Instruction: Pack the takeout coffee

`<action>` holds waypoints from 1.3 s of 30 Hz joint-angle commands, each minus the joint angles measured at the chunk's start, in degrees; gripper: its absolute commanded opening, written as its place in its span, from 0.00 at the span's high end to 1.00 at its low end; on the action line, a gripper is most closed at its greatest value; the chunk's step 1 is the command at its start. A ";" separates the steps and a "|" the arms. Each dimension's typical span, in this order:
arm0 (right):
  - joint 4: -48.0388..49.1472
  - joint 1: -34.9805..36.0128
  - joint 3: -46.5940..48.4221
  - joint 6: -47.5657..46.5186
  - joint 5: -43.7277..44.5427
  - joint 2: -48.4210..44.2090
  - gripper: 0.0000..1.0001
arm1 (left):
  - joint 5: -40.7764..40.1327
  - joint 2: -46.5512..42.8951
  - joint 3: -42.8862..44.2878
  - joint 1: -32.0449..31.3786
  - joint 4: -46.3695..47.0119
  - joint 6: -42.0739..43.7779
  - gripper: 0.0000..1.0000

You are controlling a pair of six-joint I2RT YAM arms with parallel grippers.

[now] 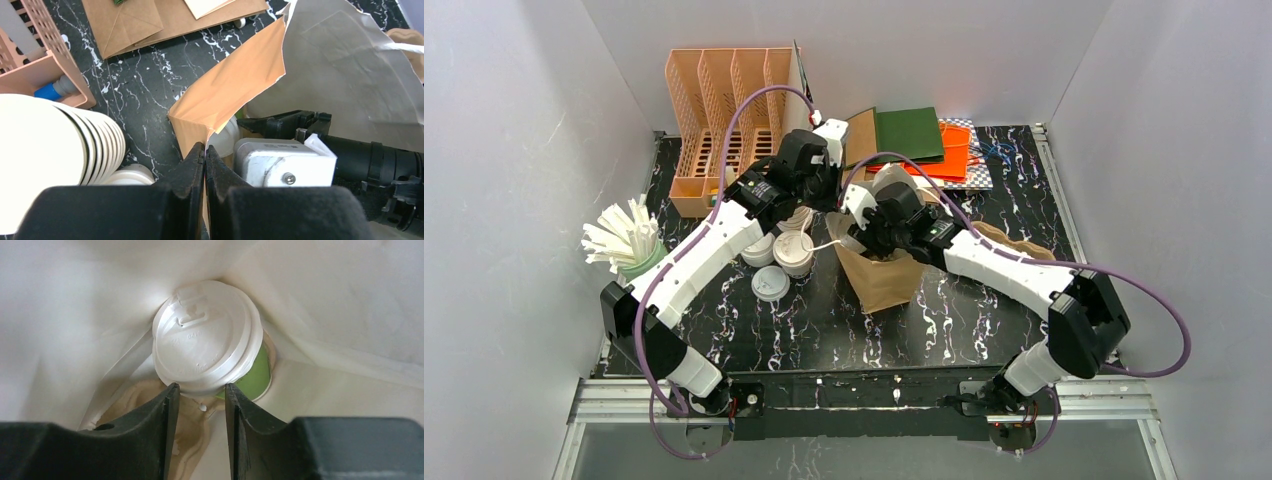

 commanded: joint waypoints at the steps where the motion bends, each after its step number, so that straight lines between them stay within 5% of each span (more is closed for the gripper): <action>1: 8.27 -0.72 -1.14 5.02 -2.33 -4.73 0.54 | 3.03 -2.25 -1.13 -1.37 1.91 -0.66 1.00; 14: 11.78 -7.62 -4.82 16.18 -8.37 -13.27 0.56 | 0.22 -2.04 -2.35 -0.81 1.79 -0.56 1.00; 21: 1.12 -8.30 1.31 17.94 -13.44 -8.42 0.55 | 2.26 -2.35 -2.50 -0.81 2.21 -1.68 1.00; 29: -7.84 -8.35 5.23 17.66 -17.96 -2.22 0.37 | 2.28 -1.69 -2.17 -0.85 2.83 -2.03 1.00; 39: -13.70 -8.30 9.94 21.58 -12.59 6.30 0.56 | 1.22 -1.81 -2.63 -0.84 2.98 -1.70 1.00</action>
